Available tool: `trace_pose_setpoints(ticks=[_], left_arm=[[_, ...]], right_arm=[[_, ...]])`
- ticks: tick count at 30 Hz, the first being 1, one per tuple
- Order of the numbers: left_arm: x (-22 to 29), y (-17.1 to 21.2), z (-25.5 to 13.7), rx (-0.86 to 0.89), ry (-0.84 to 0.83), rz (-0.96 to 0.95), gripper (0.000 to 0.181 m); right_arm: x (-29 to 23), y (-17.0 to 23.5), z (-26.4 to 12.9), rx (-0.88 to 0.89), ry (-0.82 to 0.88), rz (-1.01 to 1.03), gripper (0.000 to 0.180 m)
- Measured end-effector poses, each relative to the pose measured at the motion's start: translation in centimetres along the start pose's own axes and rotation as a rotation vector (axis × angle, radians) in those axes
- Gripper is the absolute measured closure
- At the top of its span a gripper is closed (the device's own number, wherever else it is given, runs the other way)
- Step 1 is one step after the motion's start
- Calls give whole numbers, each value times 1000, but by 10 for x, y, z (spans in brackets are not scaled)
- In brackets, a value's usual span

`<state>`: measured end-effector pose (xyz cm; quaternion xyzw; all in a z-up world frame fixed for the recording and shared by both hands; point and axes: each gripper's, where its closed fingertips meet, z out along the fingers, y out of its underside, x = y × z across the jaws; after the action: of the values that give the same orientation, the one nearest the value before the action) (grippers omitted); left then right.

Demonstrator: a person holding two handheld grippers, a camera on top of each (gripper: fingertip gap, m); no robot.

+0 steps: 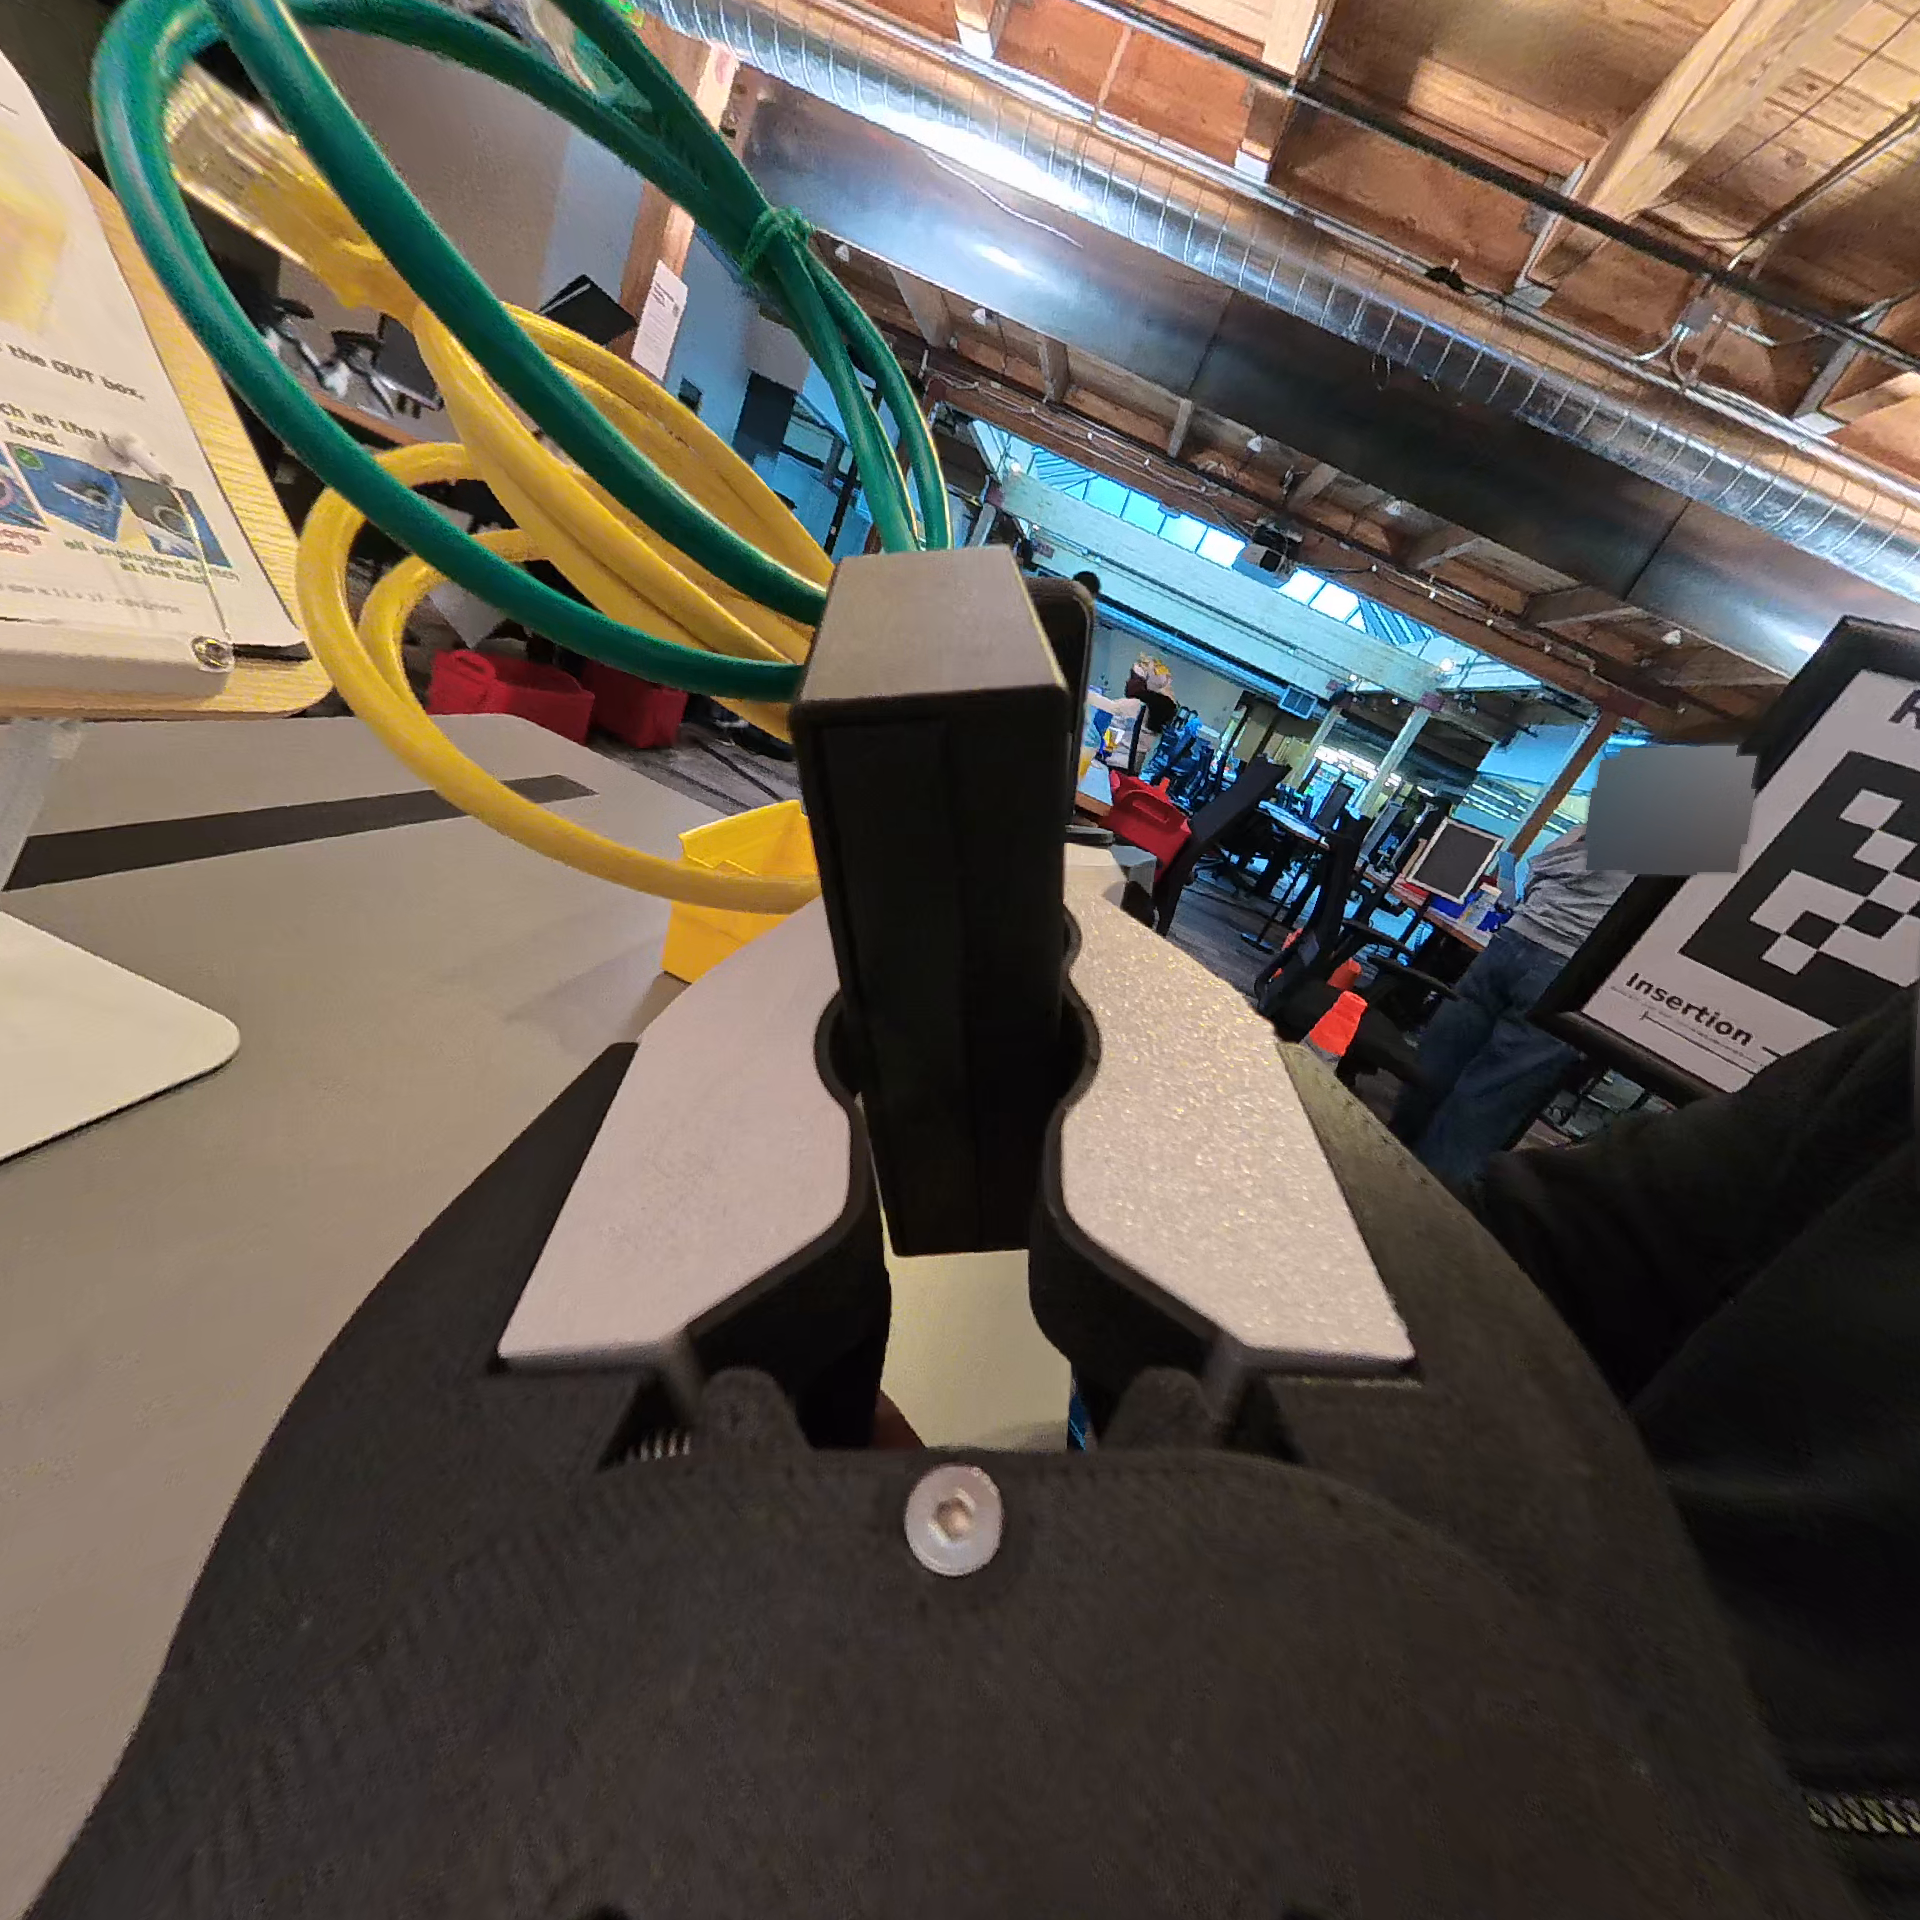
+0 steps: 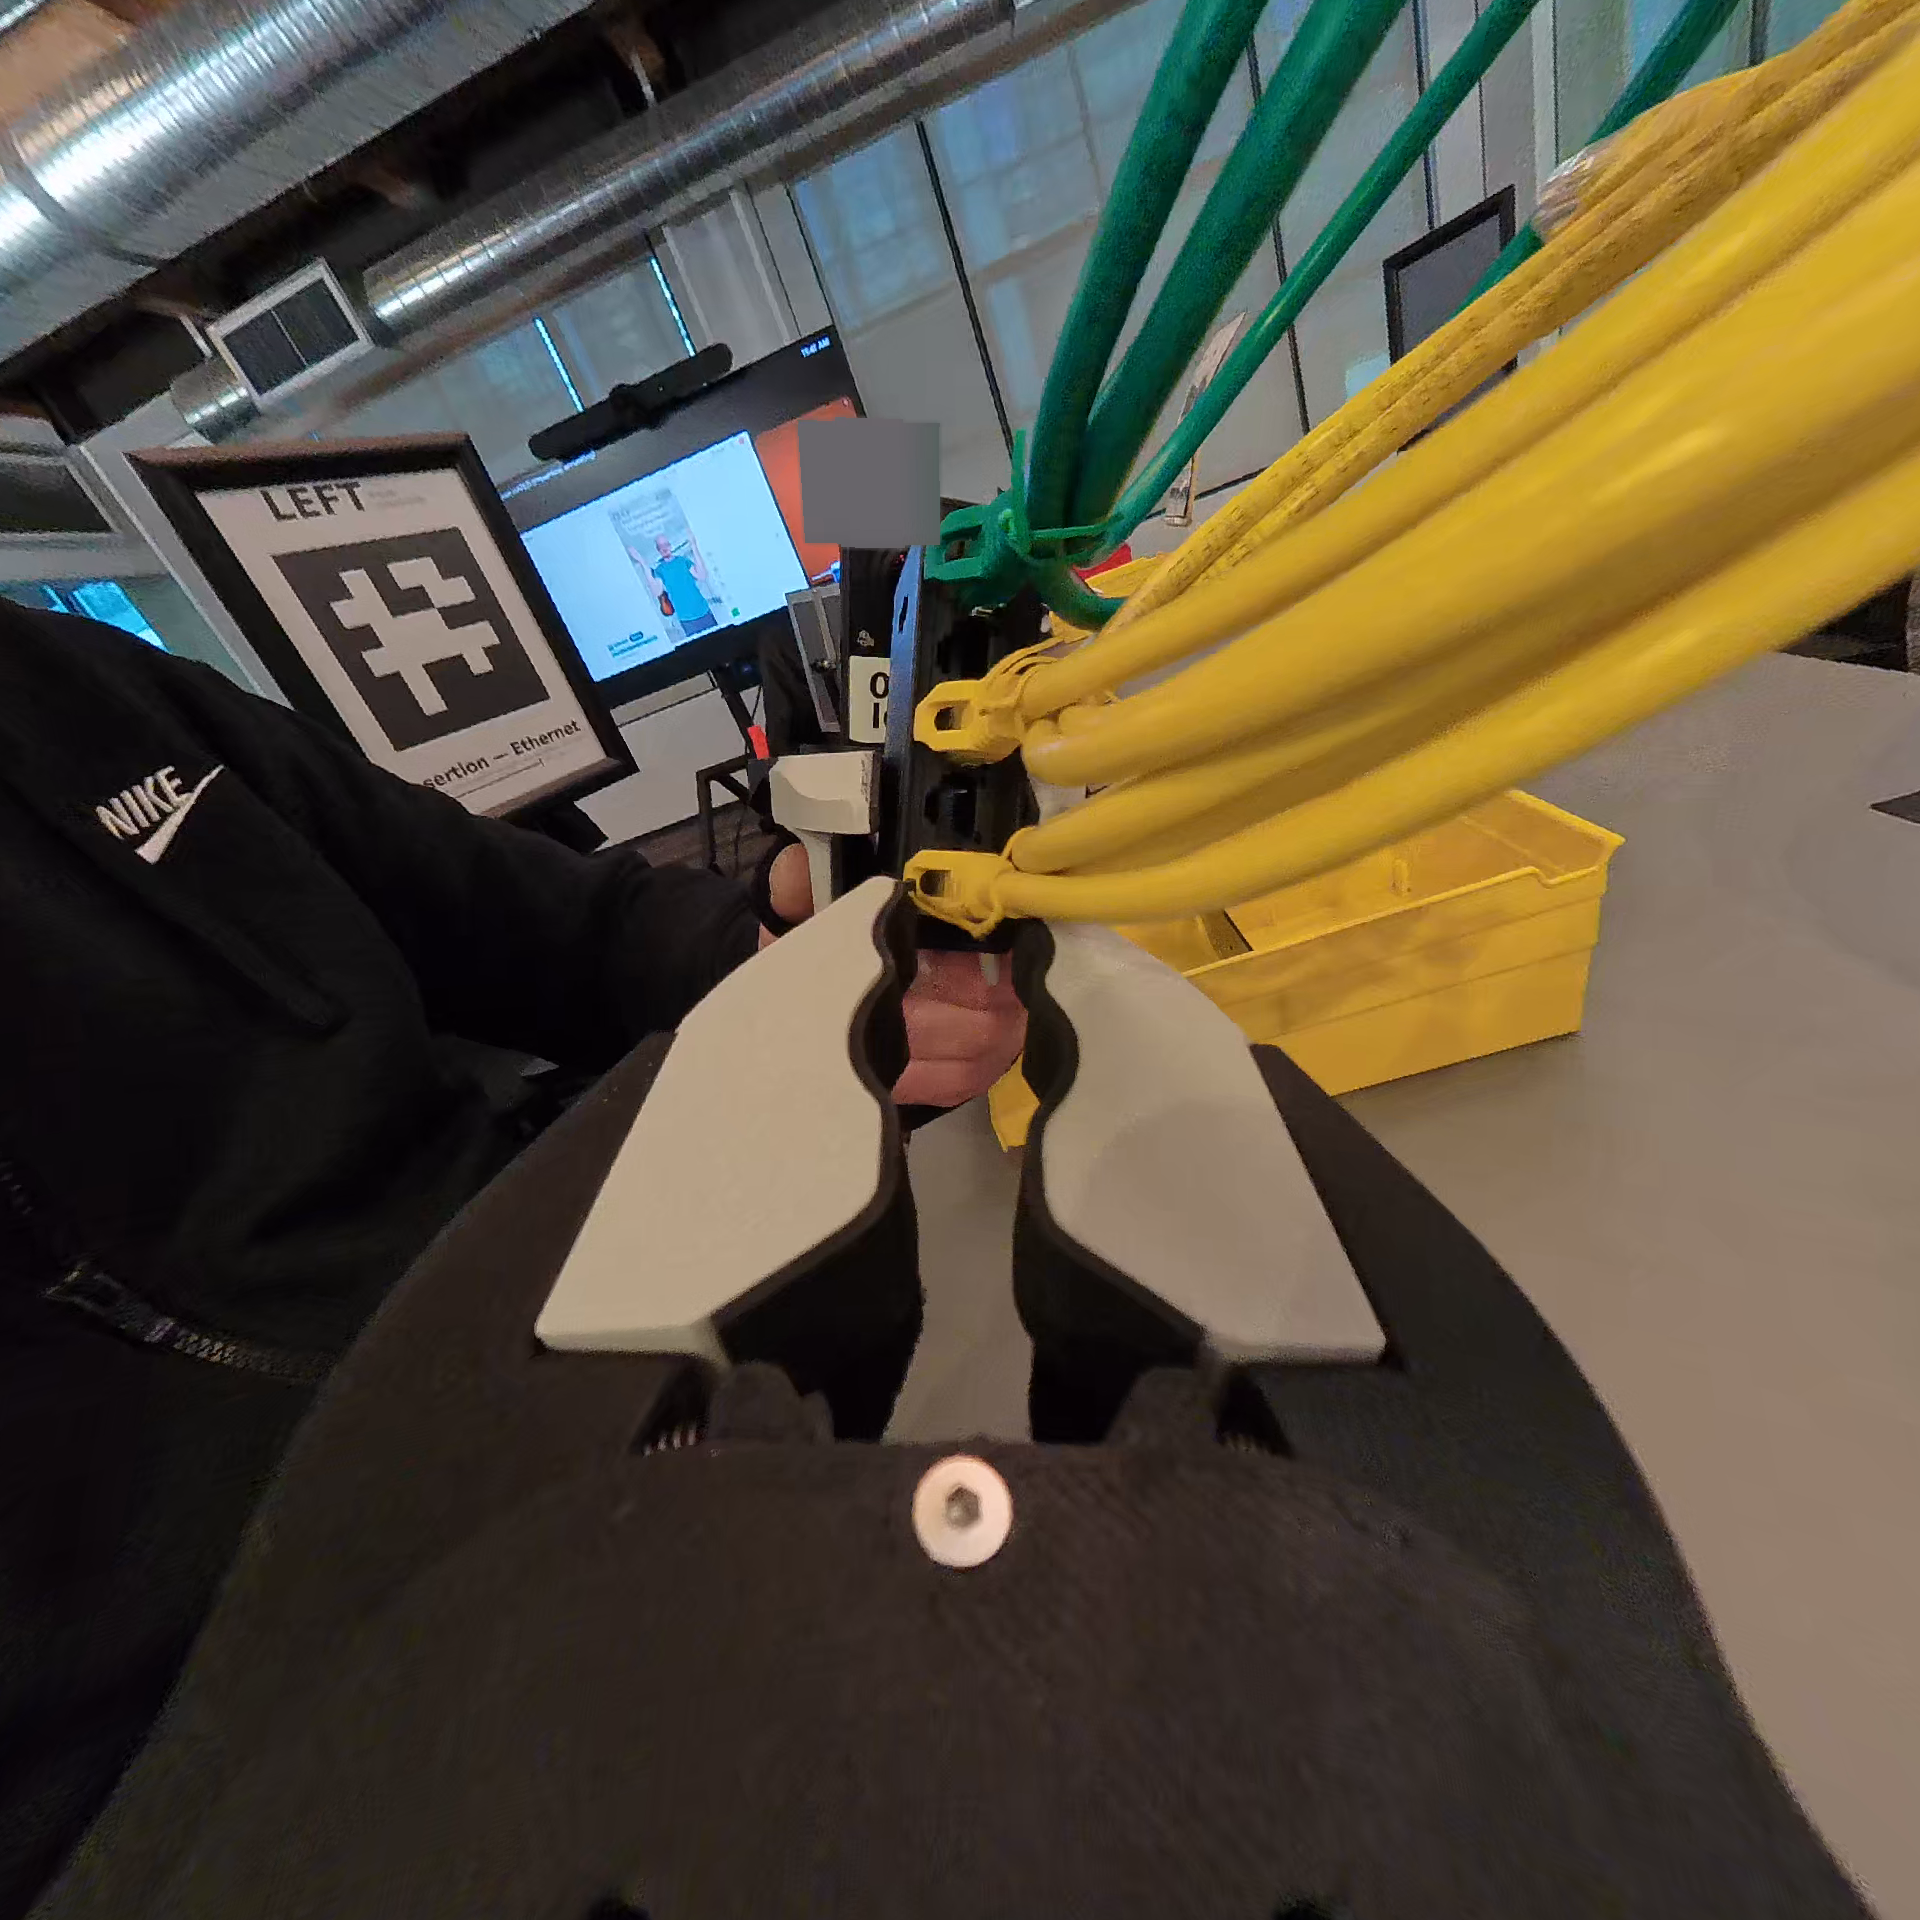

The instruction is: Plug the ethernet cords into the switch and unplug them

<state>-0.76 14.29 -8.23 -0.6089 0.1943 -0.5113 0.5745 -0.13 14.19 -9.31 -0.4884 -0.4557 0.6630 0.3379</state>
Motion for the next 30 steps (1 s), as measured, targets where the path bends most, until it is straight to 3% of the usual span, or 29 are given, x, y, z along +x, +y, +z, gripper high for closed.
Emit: trace_pose_setpoints(ticks=[13,30], left_arm=[[-1,1,0,-1,-45,64,151],[-5,8,0,-3,-70,84,151]], right_arm=[[2,1,6,-48,82,-59,162],[5,-6,9,13,131,-88,165]])
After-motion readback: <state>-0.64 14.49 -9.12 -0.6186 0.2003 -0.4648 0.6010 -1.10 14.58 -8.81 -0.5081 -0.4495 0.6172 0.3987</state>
